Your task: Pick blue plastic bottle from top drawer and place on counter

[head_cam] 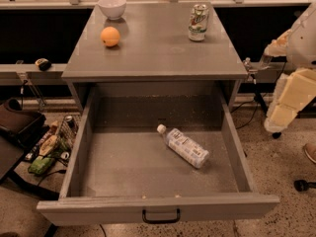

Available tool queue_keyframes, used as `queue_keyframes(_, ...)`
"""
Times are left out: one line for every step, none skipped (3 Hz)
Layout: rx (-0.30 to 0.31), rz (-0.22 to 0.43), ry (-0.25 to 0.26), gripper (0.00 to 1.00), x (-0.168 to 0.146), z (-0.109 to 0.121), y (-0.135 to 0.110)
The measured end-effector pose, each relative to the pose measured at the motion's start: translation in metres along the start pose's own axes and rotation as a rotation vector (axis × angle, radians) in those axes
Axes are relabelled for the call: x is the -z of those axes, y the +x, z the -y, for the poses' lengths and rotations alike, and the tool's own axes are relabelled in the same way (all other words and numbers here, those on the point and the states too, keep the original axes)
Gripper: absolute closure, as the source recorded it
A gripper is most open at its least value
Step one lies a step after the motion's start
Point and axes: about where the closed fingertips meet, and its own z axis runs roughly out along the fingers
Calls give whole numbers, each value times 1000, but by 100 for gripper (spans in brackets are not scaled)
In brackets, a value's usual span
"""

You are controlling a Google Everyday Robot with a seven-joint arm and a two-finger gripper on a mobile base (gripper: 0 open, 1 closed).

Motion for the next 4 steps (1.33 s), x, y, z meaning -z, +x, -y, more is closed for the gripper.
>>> queue_keyframes(-71, 50, -54, 0, -44, 27, -11)
queue_keyframes(-199, -3, -150, 0, -136, 52, -31)
queue_keyframes(-275, -24, -161, 0, -193, 55, -34)
queue_keyframes(-281, -37, -89, 0, -225, 46, -27)
